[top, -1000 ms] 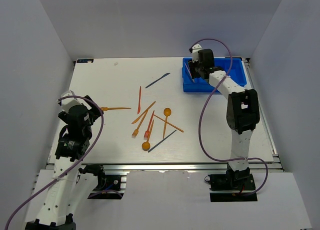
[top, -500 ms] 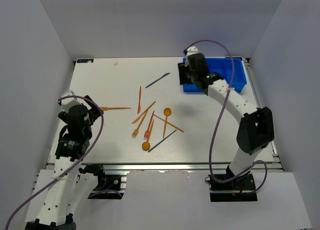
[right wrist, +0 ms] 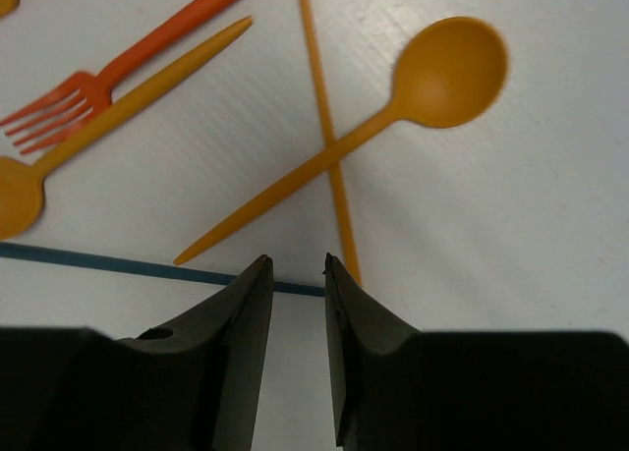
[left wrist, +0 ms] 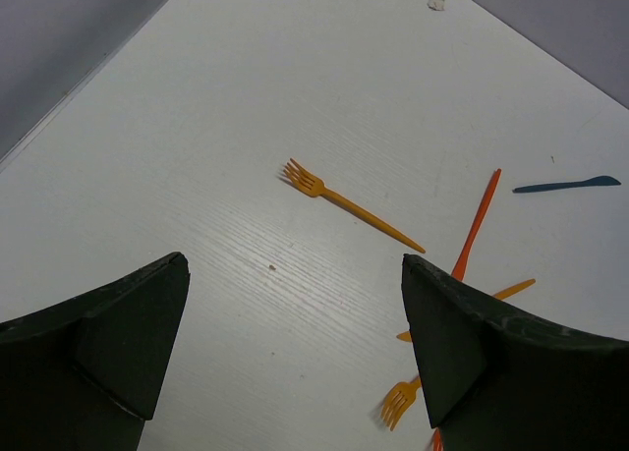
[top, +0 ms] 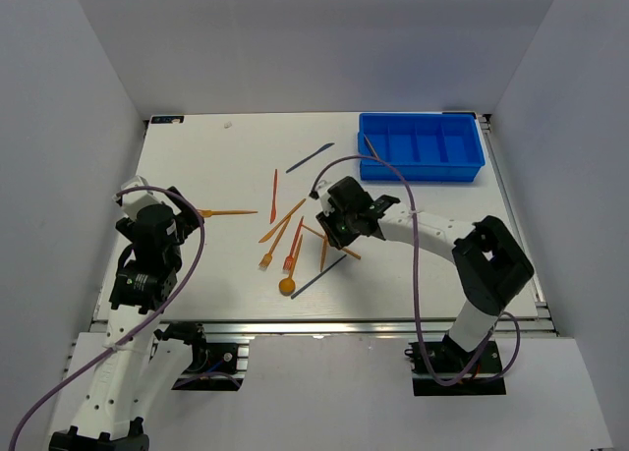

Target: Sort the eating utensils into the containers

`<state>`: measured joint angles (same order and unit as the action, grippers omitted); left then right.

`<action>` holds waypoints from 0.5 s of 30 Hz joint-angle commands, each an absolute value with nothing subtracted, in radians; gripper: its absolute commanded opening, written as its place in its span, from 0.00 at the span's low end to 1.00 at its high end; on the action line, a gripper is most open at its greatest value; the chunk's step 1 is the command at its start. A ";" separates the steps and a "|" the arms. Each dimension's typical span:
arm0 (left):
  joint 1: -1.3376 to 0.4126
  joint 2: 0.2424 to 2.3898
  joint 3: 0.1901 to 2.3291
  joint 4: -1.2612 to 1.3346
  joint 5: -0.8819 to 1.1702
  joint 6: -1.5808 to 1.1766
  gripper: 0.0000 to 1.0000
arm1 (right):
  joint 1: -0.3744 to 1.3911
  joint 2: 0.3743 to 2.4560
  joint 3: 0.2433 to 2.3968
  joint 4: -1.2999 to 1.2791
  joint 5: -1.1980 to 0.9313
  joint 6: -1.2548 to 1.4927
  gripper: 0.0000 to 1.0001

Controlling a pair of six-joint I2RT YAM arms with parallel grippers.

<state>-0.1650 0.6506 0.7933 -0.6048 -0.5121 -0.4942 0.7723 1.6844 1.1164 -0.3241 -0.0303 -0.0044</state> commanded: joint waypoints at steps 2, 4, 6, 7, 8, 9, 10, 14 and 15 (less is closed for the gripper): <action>-0.161 0.647 0.793 -0.592 -0.503 -0.488 0.98 | 0.801 1.742 1.117 -0.319 -0.029 -0.061 0.32; -0.163 0.646 0.793 -0.592 -0.505 -0.488 0.98 | 0.801 1.776 1.126 -0.316 -0.008 -0.069 0.30; -0.161 0.646 0.793 -0.592 -0.505 -0.488 0.98 | 0.801 1.790 1.124 -0.304 0.046 -0.069 0.30; -0.163 0.646 0.793 -0.592 -0.505 -0.488 0.98 | 0.801 1.796 1.124 -0.296 0.057 -0.069 0.30; -0.161 0.646 0.793 -0.592 -0.503 -0.488 0.98 | 0.801 1.796 1.124 -0.296 0.058 -0.069 0.30; -0.161 0.646 0.793 -0.592 -0.502 -0.486 0.98 | 0.802 1.795 1.124 -0.299 0.049 -0.069 0.29; -0.161 0.647 0.793 -0.592 -0.502 -0.486 0.98 | 0.805 1.784 1.124 -0.302 0.043 -0.066 0.29; -0.161 0.649 0.793 -0.591 -0.499 -0.486 0.98 | 0.819 1.741 1.121 -0.308 0.089 0.000 0.30; -0.161 0.650 0.793 -0.589 -0.500 -0.486 0.98 | 0.819 1.732 1.123 -0.314 0.113 0.050 0.30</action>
